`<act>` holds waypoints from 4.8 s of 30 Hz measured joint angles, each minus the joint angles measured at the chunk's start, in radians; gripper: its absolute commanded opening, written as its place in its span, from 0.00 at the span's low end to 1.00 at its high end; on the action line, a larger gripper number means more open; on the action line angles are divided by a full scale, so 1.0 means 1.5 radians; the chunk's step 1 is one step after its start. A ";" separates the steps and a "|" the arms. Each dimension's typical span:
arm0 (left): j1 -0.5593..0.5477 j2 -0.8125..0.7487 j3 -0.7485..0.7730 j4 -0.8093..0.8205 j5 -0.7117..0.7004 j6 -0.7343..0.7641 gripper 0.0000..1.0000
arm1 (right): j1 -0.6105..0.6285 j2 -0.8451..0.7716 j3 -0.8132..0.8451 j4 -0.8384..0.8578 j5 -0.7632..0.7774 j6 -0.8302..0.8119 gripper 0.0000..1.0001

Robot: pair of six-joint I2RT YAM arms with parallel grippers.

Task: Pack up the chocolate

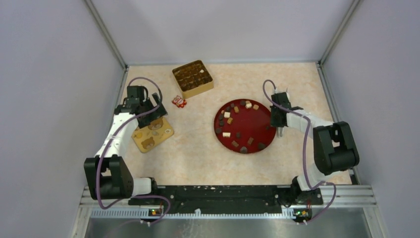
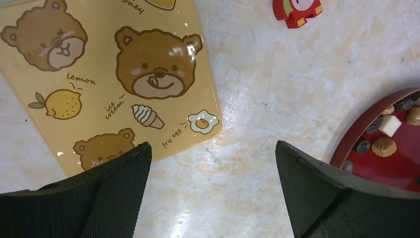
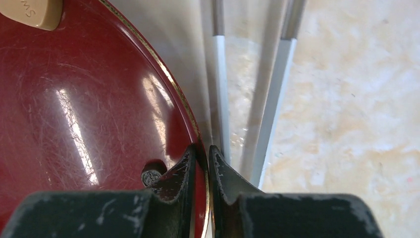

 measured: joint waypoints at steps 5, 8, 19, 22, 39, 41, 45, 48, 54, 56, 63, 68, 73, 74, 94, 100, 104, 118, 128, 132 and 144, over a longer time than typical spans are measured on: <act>0.000 0.000 0.000 -0.001 -0.014 -0.003 0.99 | -0.017 -0.024 -0.021 -0.014 0.048 0.025 0.15; 0.000 0.003 0.000 -0.001 -0.043 -0.011 0.99 | -0.021 -0.041 -0.026 -0.028 0.068 0.038 0.27; 0.006 0.133 0.039 -0.014 -0.117 -0.074 0.99 | 0.039 -0.150 0.043 -0.032 0.067 0.047 0.44; 0.014 0.201 0.097 -0.022 -0.132 -0.091 0.99 | 0.108 -0.141 0.098 -0.011 0.050 0.047 0.43; 0.181 0.496 0.356 -0.061 -0.151 -0.148 0.99 | 0.272 -0.007 0.180 0.061 -0.060 0.070 0.43; 0.180 0.506 0.357 -0.062 -0.142 -0.145 0.99 | 0.272 -0.007 0.180 0.063 -0.065 0.074 0.43; 0.163 0.480 0.318 -0.042 -0.119 -0.139 0.99 | 0.272 -0.007 0.173 0.067 -0.072 0.076 0.43; 0.138 0.449 0.272 -0.030 -0.106 -0.138 0.99 | 0.272 -0.006 0.171 0.067 -0.079 0.079 0.43; 0.029 0.373 0.164 -0.007 -0.072 -0.134 0.99 | 0.272 -0.006 0.171 0.070 -0.098 0.080 0.43; -0.020 0.351 0.137 -0.006 -0.052 -0.132 0.99 | 0.272 -0.005 0.171 0.073 -0.108 0.082 0.43; -0.064 0.275 0.092 -0.046 -0.038 -0.105 0.99 | 0.298 0.008 0.171 0.090 -0.137 0.082 0.45; 0.054 0.126 0.037 -0.098 -0.090 -0.099 0.99 | 0.335 0.049 0.173 0.096 -0.166 0.082 0.47; 0.094 0.051 -0.040 -0.169 -0.142 -0.126 0.99 | 0.373 0.107 0.201 0.102 -0.194 0.083 0.58; 0.093 0.046 -0.062 -0.174 -0.143 -0.132 0.99 | 0.378 0.114 0.208 0.103 -0.200 0.086 0.59; 0.087 -0.034 -0.284 0.083 0.289 -0.108 0.99 | 0.404 0.201 0.261 0.116 -0.288 0.108 0.66; 0.086 -0.034 -0.279 0.101 0.321 -0.067 0.99 | 0.402 0.241 0.274 0.108 -0.308 0.121 0.66; 0.086 -0.037 -0.275 0.068 0.274 -0.063 0.99 | 0.392 0.255 0.274 0.111 -0.323 0.136 0.66; 0.070 -0.097 -0.365 0.109 0.316 -0.155 0.99 | 0.371 0.268 0.274 0.128 -0.347 0.156 0.66; 0.068 -0.100 -0.409 0.210 0.414 -0.189 0.99 | 0.371 0.282 0.274 0.157 -0.381 0.172 0.65; 0.068 -0.136 -0.409 0.213 0.398 -0.182 0.99 | 0.371 0.286 0.274 0.168 -0.387 0.174 0.65; 0.068 -0.253 -0.436 0.323 0.406 -0.220 0.95 | 0.369 0.290 0.273 0.182 -0.401 0.187 0.65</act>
